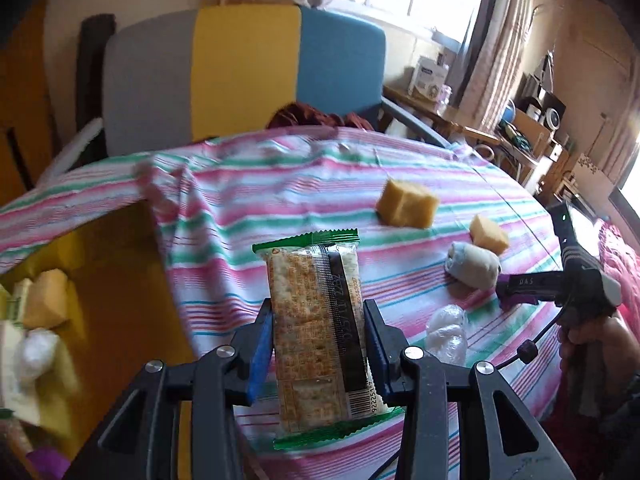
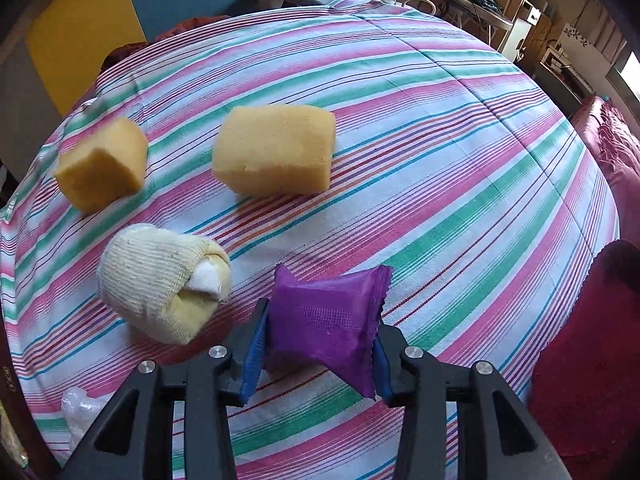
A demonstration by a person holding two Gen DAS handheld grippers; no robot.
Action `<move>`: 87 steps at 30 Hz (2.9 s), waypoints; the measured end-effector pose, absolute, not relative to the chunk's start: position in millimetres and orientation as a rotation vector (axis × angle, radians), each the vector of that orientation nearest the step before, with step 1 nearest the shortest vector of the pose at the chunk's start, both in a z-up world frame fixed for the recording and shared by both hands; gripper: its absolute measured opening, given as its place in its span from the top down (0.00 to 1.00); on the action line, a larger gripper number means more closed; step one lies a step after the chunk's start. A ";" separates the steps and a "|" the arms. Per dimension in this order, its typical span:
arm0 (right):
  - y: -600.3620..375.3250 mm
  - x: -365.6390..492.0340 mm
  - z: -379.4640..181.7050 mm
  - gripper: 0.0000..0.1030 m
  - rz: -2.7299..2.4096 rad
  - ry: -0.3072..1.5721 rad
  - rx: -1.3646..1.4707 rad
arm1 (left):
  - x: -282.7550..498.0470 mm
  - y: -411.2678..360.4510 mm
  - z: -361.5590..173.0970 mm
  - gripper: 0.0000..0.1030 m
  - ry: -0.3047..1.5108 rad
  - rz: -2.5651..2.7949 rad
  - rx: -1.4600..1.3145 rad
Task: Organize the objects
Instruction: 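Carry the cracker packet into the gold tray and open the left tool, then lower the purple packet into the gold tray and open the right tool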
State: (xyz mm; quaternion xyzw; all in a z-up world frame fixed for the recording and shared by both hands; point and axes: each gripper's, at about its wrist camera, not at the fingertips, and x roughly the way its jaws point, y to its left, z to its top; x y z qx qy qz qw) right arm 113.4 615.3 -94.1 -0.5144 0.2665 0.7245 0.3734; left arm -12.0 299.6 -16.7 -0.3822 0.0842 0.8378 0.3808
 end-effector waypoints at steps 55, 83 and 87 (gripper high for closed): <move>560.8 88.3 -30.8 0.58 2.334 0.485 -1.031 | -179.4 156.8 -61.3 0.49 0.027 2.430 -1.382; 388.2 14.8 -5.1 0.58 2.827 0.342 -1.301 | -41.3 83.7 1.1 0.37 0.086 2.659 -0.996; 337.0 -11.1 -3.7 0.58 2.927 0.320 -1.401 | -40.2 72.7 0.7 0.37 0.071 2.673 -1.001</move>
